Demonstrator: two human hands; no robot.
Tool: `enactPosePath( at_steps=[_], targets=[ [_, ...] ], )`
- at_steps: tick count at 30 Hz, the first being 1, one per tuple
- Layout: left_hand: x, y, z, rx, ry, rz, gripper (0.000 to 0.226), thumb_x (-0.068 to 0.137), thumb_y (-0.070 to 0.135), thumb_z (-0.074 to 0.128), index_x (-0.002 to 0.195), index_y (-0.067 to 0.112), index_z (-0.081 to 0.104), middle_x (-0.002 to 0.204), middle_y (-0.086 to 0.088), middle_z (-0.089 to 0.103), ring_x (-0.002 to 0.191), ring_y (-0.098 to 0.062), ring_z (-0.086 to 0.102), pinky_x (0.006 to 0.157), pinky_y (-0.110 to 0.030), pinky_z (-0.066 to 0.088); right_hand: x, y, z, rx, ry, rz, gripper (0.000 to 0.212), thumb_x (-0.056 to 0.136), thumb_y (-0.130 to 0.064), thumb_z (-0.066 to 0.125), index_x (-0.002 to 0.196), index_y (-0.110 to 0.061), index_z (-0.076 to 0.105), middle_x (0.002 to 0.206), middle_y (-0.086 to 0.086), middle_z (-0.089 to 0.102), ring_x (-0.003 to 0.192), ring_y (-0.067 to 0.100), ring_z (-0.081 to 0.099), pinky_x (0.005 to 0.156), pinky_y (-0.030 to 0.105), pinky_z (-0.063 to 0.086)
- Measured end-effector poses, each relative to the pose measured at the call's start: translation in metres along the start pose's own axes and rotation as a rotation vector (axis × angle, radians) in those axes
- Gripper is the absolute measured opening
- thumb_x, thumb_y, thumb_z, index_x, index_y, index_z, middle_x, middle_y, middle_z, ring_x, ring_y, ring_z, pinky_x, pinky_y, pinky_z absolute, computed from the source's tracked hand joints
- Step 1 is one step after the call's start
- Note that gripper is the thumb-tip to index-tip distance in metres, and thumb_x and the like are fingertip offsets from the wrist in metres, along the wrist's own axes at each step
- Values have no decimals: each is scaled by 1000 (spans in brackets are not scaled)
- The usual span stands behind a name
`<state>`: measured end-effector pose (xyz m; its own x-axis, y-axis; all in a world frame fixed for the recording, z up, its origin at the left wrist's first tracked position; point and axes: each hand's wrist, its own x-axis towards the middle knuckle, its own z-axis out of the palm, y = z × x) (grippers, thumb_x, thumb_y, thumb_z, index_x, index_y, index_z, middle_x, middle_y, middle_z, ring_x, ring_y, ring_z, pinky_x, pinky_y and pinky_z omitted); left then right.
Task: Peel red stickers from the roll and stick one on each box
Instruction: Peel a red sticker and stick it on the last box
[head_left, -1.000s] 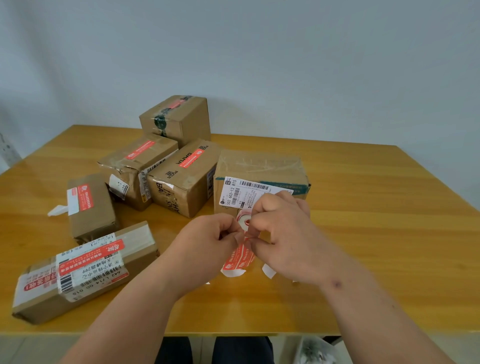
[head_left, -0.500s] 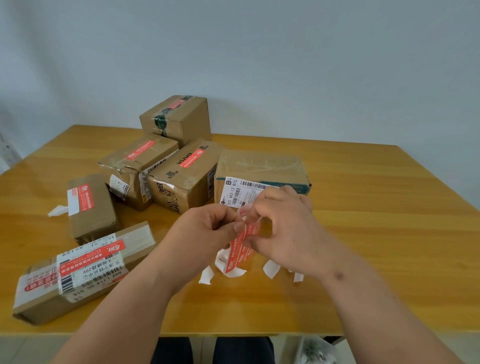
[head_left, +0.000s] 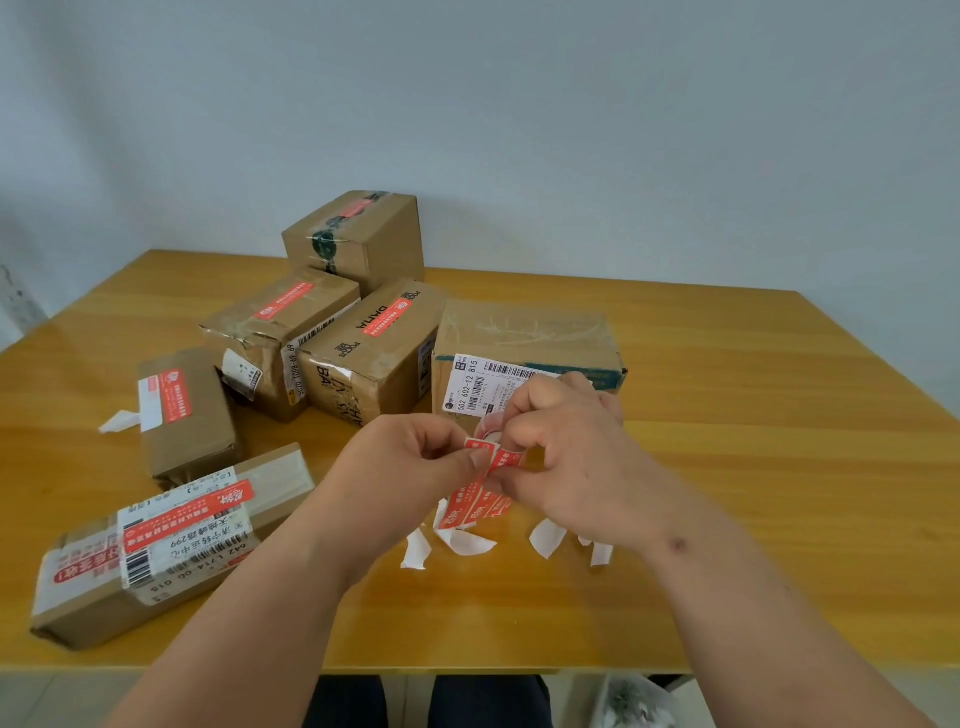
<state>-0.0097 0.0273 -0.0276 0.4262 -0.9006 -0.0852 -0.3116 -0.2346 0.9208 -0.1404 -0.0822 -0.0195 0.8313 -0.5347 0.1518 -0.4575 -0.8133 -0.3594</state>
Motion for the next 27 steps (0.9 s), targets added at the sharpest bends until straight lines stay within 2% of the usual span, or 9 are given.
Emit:
enactPosePath(
  at_steps=[2,6,14,16,18,21,23,25,27],
  targets=[
    [1,-1,1,-31,5,-18,22,89,31,66,73,18,74,72,-2,72,73,-15,67,71,-30,52,0,-1,0,-6,15,-2,11,78,-41,72,87,-35,71,101,-19,51,104,8,34,98,36,22],
    [3,-1,3,-79,16,-53,23,90,27,65,75,12,73,63,4,68,54,4,55,57,-15,41,0,-3,0,-11,32,-21,9,77,-39,73,76,-38,65,100,-19,53,104,10,36,98,38,23],
    [4,-4,4,-108,18,-64,24,91,30,63,75,15,72,64,4,69,52,5,55,62,-20,39,1,-2,1,1,27,-4,43,70,-39,78,52,-39,39,100,-18,55,103,12,39,97,40,25],
    [4,-3,3,-104,19,-49,24,91,31,62,77,16,73,65,5,69,54,5,55,61,-18,39,3,-4,-4,11,-3,19,33,68,-48,78,59,-39,47,102,-19,51,104,11,37,97,38,24],
    [5,-1,3,-94,34,-31,24,91,33,62,79,17,74,67,5,71,56,5,57,61,-16,41,5,-5,-8,-14,-27,38,21,69,-53,75,77,-40,60,102,-19,48,104,10,34,97,37,23],
    [4,2,-1,-115,28,-17,23,88,38,62,83,19,74,71,5,72,59,4,60,54,-8,42,7,-3,-9,-34,-47,51,31,73,-53,72,99,-36,69,100,-20,45,104,10,31,99,37,22],
    [3,1,-4,-104,-9,-20,20,84,39,66,83,22,74,74,4,73,65,-1,65,58,-11,46,7,-3,-9,-16,-38,35,28,75,-50,72,99,-35,71,99,-21,45,107,10,32,100,38,22],
    [3,0,-5,-81,-37,-26,15,85,35,69,81,22,75,78,3,74,76,-10,68,70,-22,51,8,-2,-8,5,-30,26,25,74,-49,73,94,-35,72,101,-21,48,108,10,33,101,39,21],
    [3,-1,-4,-87,-27,-29,15,88,30,67,79,20,75,77,4,74,75,-7,69,71,-23,49,8,-2,-8,6,-30,23,24,73,-49,74,92,-33,73,102,-21,49,108,9,33,101,38,20]
  ],
)
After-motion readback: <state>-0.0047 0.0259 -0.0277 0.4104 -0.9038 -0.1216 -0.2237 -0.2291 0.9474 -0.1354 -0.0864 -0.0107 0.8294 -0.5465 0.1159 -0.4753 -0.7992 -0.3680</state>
